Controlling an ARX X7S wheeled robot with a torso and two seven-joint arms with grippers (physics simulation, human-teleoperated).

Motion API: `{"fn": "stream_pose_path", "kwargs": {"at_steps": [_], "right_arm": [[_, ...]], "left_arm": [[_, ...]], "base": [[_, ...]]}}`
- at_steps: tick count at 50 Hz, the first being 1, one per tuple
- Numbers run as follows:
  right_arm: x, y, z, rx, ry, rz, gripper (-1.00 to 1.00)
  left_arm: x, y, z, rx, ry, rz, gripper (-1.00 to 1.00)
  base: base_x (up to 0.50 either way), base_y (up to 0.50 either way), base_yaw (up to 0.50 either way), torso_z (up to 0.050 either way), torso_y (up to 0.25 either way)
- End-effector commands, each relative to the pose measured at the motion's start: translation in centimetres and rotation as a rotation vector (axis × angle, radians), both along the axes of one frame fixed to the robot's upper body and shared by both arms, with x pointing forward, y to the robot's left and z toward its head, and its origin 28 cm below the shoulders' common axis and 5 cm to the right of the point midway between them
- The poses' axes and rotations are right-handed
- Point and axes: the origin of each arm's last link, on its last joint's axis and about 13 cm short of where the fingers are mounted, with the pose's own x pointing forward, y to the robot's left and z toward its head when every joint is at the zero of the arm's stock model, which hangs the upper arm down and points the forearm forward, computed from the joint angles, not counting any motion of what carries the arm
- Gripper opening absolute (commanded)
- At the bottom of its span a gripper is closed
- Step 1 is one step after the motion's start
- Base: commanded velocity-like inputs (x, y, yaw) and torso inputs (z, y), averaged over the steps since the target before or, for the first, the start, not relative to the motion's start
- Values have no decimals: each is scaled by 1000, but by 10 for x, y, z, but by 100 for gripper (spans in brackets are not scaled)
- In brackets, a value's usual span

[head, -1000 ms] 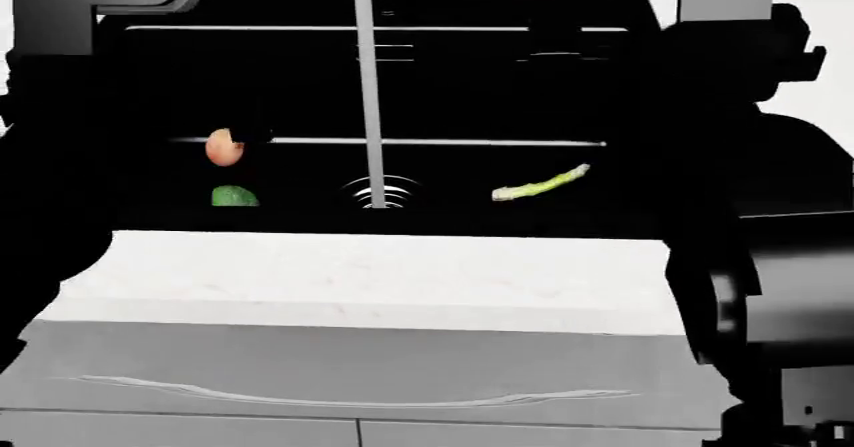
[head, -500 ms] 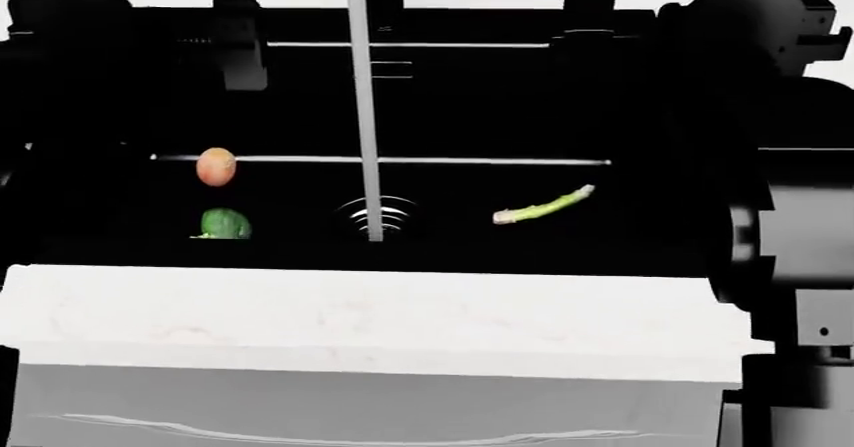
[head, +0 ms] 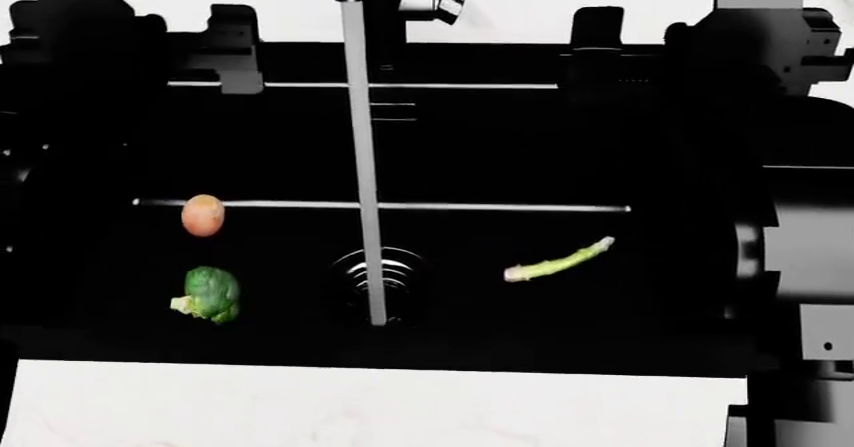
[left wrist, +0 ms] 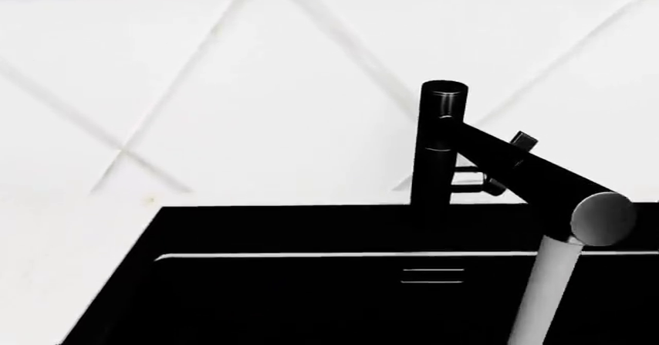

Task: Pick the broccolis and asparaguss from the sink and place them in one bowl. Place the onion in the other bowl. Then turn off the sink faucet.

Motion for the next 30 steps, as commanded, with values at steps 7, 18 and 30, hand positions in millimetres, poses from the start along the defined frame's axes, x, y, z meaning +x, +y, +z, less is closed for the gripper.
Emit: {"fn": "stream_pose_path", "kwargs": {"at_steps": [7, 18, 30], "right_arm": [[-5, -2, -9, 13, 3, -8, 100], [-10, -5, -7, 4, -1, -24, 100], [-5, -7, -16, -1, 16, -22, 100]], "left_arm": [[3, 0, -5, 11, 11, 7, 100], [3, -2, -9, 5, 17, 3, 100], [9, 1, -10, 13, 20, 18, 100]], "base": [[325, 122, 0, 0, 0], [174, 34, 0, 0, 1], [298, 2, 0, 0, 0]]}}
